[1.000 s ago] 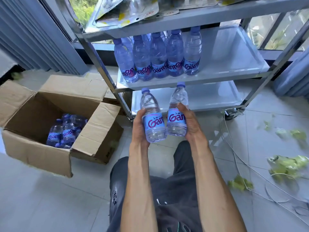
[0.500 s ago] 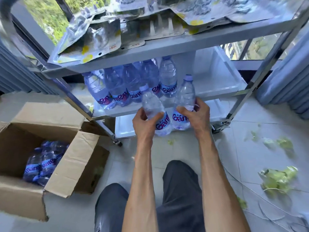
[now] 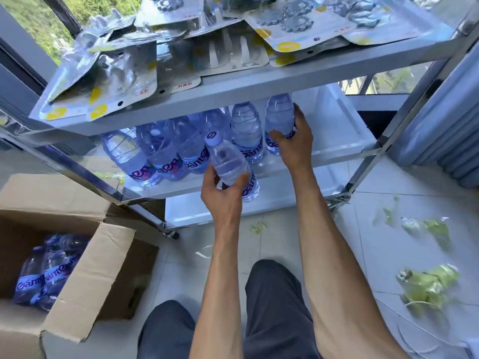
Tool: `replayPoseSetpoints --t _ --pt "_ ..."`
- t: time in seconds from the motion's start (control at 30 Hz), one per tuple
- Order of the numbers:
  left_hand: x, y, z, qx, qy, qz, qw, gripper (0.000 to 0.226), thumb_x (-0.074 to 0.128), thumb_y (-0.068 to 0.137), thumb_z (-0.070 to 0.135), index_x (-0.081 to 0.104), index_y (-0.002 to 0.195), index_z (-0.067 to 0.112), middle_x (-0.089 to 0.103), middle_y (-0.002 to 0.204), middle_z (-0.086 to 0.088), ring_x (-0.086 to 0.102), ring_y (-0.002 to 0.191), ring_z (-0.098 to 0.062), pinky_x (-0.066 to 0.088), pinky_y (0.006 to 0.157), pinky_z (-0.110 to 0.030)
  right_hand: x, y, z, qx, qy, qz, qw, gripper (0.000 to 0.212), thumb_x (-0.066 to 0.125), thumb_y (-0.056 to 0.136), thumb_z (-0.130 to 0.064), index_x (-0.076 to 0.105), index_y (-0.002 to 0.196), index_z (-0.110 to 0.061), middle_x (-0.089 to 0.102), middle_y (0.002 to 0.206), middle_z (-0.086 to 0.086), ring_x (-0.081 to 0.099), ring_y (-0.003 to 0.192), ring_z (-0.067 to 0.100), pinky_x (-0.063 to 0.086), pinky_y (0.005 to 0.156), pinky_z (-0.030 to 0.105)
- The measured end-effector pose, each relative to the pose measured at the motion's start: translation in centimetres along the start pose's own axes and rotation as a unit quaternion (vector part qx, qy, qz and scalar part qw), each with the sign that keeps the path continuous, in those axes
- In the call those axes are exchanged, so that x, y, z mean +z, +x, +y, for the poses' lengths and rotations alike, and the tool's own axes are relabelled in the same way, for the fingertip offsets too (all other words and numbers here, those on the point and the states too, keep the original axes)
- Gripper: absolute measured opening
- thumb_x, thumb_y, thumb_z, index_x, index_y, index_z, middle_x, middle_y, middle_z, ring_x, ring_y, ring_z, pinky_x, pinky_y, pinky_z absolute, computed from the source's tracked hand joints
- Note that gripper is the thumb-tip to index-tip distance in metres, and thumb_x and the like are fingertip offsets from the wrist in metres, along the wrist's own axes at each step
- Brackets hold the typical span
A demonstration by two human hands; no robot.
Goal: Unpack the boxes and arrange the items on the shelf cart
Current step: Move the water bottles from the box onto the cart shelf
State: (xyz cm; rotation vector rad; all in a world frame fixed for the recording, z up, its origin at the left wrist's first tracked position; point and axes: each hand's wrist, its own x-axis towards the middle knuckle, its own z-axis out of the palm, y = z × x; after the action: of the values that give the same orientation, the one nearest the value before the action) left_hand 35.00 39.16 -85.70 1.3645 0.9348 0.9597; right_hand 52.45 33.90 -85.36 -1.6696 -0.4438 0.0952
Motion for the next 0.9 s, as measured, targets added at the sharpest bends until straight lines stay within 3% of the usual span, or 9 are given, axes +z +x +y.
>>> replayPoseSetpoints --t 0.07,0.17,0.23,0.3,0.37,0.43,0.53,0.7,0.9 --pt "-0.1 0.0 -0.1 0.0 -0.002 0.002 1.0 0.058 0.083 0.069 0.002 0.064 0.123 0.01 0.072 0.11 -0.002 0.068 0.091 -0.001 0.049 0.072 -0.007 0.2 0.8 0.4 0.001 -0.011 -0.018 1.0 0.076 0.075 0.08 -0.001 0.038 0.147 -0.003 0.05 0.145 0.011 0.05 0.131 0.02 0.045 0.106 0.034" --pt "-0.2 0.1 -0.2 -0.005 -0.007 0.006 1.0 0.058 0.083 0.069 0.001 0.065 0.123 0.011 0.072 0.11 -0.001 0.068 0.092 -0.002 0.049 0.072 -0.007 0.4 0.1 0.5 0.01 -0.03 0.01 0.999 0.082 0.076 0.08 -0.007 0.033 0.149 -0.002 0.042 0.15 0.011 0.043 0.133 0.01 0.037 0.103 0.011" --pt "-0.3 0.0 -0.4 -0.006 -0.004 0.006 1.0 0.058 0.082 0.068 -0.001 0.065 0.123 0.011 0.072 0.11 -0.003 0.068 0.093 -0.005 0.049 0.072 -0.008 1.0 -1.8 0.7 0.008 -0.053 0.13 0.99 0.066 0.076 0.075 -0.009 0.049 0.136 -0.002 0.053 0.132 0.012 0.054 0.117 0.018 0.044 0.097 0.021" --pt "-0.4 0.0 -0.8 -0.011 -0.009 0.013 1.0 0.06 0.081 0.068 -0.003 0.064 0.124 0.009 0.071 0.113 -0.005 0.068 0.096 -0.008 0.049 0.073 -0.008 2.1 -3.8 0.9 -0.036 -0.044 0.211 0.976 0.035 0.075 0.072 -0.006 0.062 0.106 -0.005 0.062 0.095 0.006 0.059 0.08 0.017 0.052 0.076 0.036" --pt "-0.5 -0.3 -1.0 -0.015 -0.012 0.025 1.0 0.062 0.082 0.068 -0.005 0.063 0.126 0.007 0.07 0.115 -0.005 0.067 0.098 -0.007 0.05 0.075 -0.008 3.3 -4.9 1.0 -0.046 -0.033 0.139 0.989 0.024 0.076 0.073 -0.006 0.065 0.095 -0.007 0.062 0.072 0.0 0.058 0.062 0.013 0.053 0.064 0.034" --pt "-1.0 -0.4 -1.2 -0.016 -0.011 0.04 0.999 0.064 0.082 0.067 -0.006 0.062 0.127 0.006 0.069 0.116 -0.005 0.066 0.095 0.0 0.049 0.075 -0.007 4.4 -5.2 1.0 -0.013 -0.046 0.04 0.998 0.028 0.081 0.073 -0.012 0.067 0.098 -0.01 0.063 0.066 -0.003 0.059 0.058 0.007 0.05 0.06 0.021" --pt "-1.9 0.0 -1.1 -0.012 -0.019 0.055 0.998 0.065 0.082 0.067 -0.004 0.062 0.128 0.007 0.07 0.116 -0.004 0.066 0.095 0.003 0.05 0.075 -0.008 5.7 -5.2 1.4 0.013 -0.091 0.018 0.996 0.03 0.085 0.07 -0.02 0.063 0.089 -0.013 0.06 0.064 -0.007 0.055 0.056 0.001 0.038 0.057 0.01" --pt "-3.3 0.8 -1.3 -0.008 -0.02 0.064 0.998 0.064 0.083 0.067 0.001 0.063 0.126 0.011 0.07 0.115 -0.004 0.066 0.103 -0.009 0.053 0.081 -0.012 7.3 -5.5 1.7 0.025 -0.123 0.06 0.99 0.036 0.082 0.073 -0.013 0.061 0.102 -0.006 0.07 0.086 0.005 0.065 0.078 0.021 0.052 0.072 0.032" --pt "-3.7 1.2 -0.9 0.03 -0.028 0.04 0.998 0.058 0.083 0.068 0.003 0.064 0.122 0.012 0.071 0.11 -0.003 0.066 0.1 -0.009 0.055 0.078 -0.016 8.4 -5.3 1.3 0.021 -0.13 0.074 0.988 0.037 0.075 0.08 -0.007 0.06 0.114 -0.006 0.069 0.108 0.009 0.064 0.1 0.024 0.047 0.082 0.027"
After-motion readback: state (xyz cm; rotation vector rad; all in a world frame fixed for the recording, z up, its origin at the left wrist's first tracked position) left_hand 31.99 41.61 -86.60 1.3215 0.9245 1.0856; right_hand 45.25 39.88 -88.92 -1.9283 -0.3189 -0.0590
